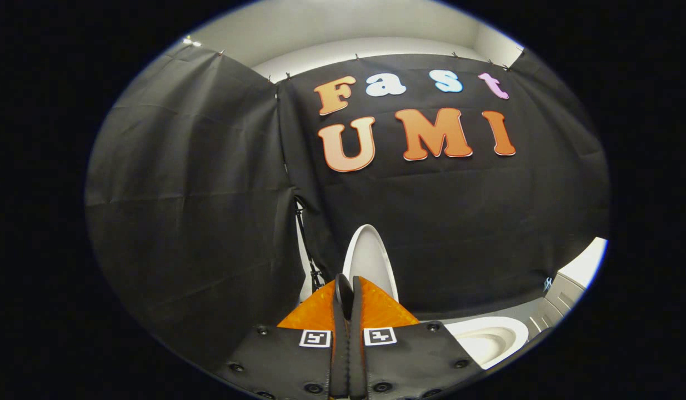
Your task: Open the toilet lid.
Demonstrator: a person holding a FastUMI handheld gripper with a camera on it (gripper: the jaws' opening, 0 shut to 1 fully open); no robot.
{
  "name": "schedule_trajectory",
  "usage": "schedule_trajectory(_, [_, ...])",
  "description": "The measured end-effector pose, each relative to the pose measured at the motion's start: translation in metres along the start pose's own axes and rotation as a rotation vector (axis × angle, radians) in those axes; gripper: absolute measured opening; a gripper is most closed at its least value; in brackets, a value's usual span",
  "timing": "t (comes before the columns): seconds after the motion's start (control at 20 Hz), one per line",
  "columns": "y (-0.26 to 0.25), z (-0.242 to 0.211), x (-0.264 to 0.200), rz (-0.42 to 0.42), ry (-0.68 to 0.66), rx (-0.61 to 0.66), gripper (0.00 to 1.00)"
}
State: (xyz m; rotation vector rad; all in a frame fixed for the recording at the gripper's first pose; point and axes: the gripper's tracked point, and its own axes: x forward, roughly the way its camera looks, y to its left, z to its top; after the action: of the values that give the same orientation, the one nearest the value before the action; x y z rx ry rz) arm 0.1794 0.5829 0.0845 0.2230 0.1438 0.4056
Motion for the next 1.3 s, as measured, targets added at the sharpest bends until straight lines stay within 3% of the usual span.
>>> schedule_trajectory(0.4, [0.045, -0.017, 0.012, 0.032, 0.038, -0.069, 0.08])
schedule_trajectory(0.75, [0.03, -0.016, 0.009, -0.075, 0.023, -0.092, 0.12])
schedule_trajectory(0.95, [0.033, -0.01, 0.009, -0.019, 0.06, 0.001, 0.32])
schedule_trajectory(1.25, [0.015, 0.042, -0.013, 0.077, -0.012, 0.007, 0.9])
schedule_trajectory(1.3, [0.005, 0.055, -0.02, 0.082, -0.031, -0.013, 0.91])
